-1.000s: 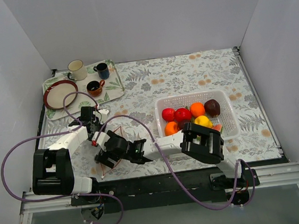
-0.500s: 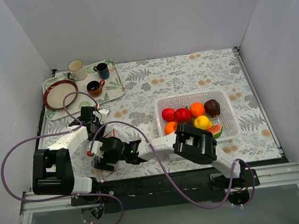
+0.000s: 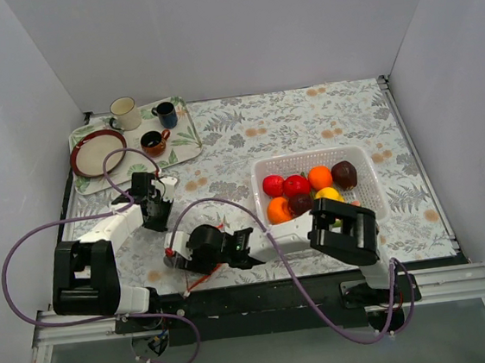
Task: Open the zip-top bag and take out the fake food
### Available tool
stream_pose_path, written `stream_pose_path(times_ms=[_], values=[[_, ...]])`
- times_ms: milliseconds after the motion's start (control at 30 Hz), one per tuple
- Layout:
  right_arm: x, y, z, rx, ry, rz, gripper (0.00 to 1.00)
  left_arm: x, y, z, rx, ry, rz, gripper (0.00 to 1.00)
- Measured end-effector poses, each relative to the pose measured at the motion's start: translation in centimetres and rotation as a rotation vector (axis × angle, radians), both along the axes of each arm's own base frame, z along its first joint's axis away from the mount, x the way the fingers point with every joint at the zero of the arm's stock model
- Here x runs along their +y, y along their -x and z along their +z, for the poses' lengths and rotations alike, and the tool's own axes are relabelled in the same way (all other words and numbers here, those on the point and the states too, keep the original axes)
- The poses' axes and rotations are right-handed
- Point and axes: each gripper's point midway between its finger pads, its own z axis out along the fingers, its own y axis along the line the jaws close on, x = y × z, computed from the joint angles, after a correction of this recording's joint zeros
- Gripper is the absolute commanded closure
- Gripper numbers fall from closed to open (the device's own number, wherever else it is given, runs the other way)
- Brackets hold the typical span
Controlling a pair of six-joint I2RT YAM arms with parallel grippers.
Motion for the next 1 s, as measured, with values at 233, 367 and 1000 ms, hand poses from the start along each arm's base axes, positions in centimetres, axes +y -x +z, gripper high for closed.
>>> stream_pose_path(times_ms=[233,367,1000], values=[[-5.3,-0.8,3.1,-0.024,0.045,-0.129,0.85,0.2,-0.5,0.0,-0.016,-0.014,0.006,1.0],[-6.8,-1.4,4.6,-0.028,0.07,-0.2,0.87,0.2,-0.6,0.0,-0.02,-0.015,0.007,1.0],[-25.8,-8.6,13.4,-0.052,0.073,-0.794,0.82,-0.1,-2.3,0.5,-0.005,0.011,0.093,0.94]])
